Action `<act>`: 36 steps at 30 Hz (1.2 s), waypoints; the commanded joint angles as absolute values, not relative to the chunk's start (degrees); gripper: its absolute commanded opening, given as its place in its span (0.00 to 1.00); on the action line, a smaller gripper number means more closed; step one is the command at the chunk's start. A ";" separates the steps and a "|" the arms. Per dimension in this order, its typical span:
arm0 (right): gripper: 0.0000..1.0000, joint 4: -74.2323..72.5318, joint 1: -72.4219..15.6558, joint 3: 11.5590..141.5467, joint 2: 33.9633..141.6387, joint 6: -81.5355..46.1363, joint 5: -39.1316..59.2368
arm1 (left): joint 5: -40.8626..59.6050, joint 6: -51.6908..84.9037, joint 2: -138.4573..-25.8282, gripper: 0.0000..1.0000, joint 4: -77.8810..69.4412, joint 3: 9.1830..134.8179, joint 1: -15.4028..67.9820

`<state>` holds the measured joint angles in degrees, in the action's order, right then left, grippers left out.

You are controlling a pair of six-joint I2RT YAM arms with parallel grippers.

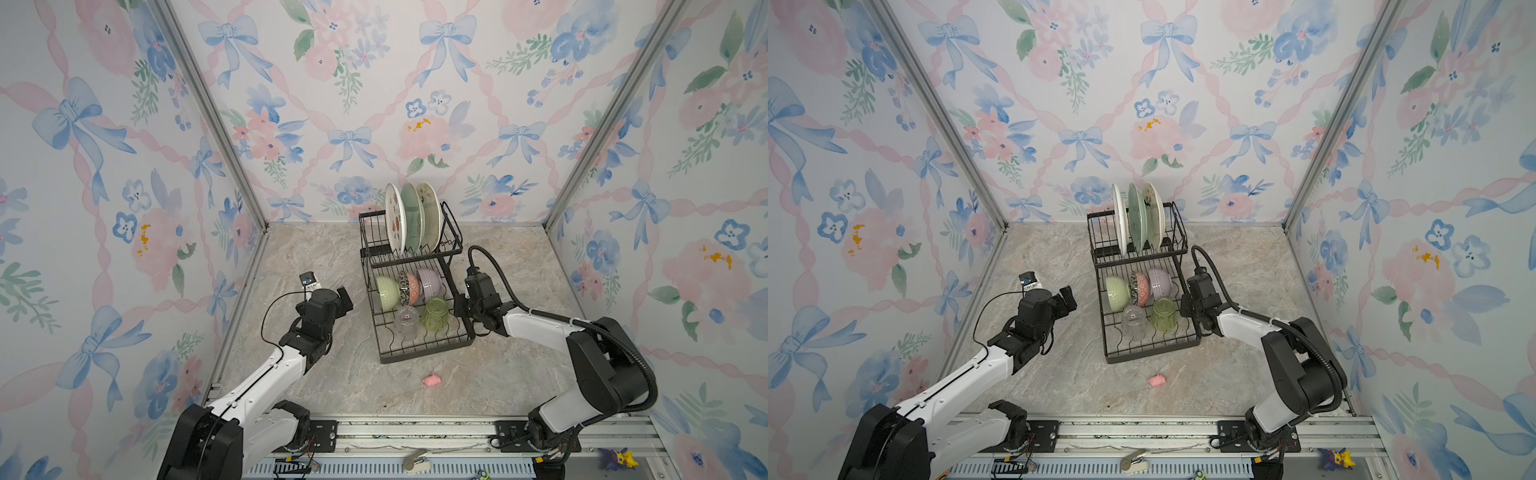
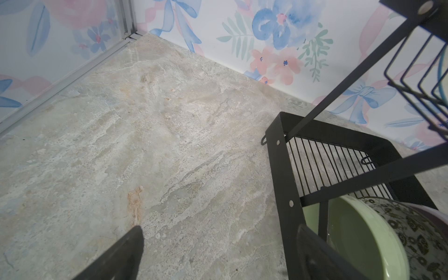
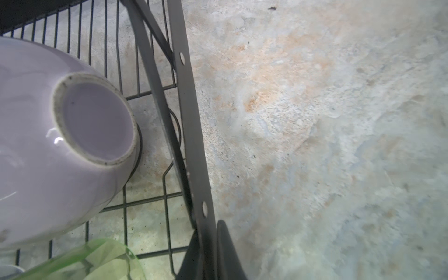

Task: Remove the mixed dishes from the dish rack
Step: 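Reach the right gripper to the rack's lower tier while the left arm approaches, then grasp the green glass cup in the lower tier with the right gripper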

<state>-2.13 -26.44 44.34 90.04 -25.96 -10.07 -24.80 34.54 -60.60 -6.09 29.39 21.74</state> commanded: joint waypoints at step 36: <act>0.90 13.32 -29.92 48.99 71.32 -40.04 -7.72 | -17.71 34.88 -58.29 0.98 -7.55 30.39 23.21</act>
